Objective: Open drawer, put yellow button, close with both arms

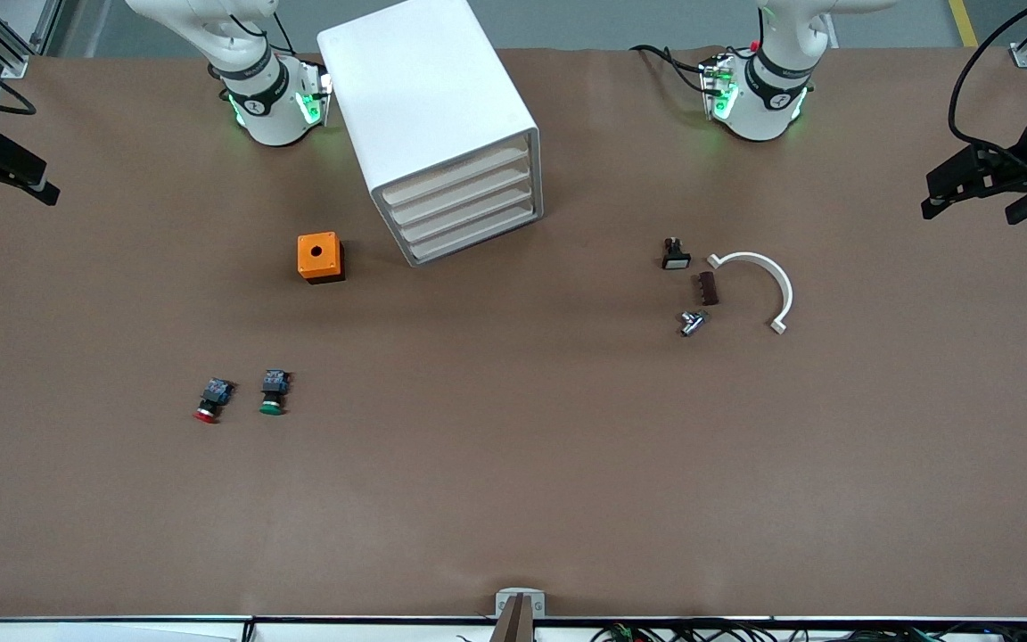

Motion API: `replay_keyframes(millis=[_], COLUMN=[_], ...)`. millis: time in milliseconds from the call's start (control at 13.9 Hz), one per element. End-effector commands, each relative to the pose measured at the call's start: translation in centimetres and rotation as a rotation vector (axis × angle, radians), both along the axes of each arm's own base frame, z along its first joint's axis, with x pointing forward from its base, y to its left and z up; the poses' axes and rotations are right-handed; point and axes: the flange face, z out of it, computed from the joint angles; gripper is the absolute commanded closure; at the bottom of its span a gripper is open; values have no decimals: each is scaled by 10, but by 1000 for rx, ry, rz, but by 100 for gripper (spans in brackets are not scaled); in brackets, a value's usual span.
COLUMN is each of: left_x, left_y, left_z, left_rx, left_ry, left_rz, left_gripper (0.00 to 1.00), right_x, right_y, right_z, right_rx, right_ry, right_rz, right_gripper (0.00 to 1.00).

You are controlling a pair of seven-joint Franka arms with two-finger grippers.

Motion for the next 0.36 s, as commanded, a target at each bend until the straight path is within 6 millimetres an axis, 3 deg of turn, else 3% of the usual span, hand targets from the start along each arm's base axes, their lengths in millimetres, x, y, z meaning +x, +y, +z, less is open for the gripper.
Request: replay_keyframes(millis=[0, 288], left_x=[1, 0], left_y=[2, 1], left_z=[3, 6], left_rx=[20, 18], left_ry=[-11, -17], left_rz=[7, 5], left_gripper=[0, 0], right_x=[-9, -9], right_y=[2, 3], right_z=[3, 3], right_rx=[5, 5], right_ry=[-8, -7], right_rz=[-6, -2], right_gripper=[0, 0])
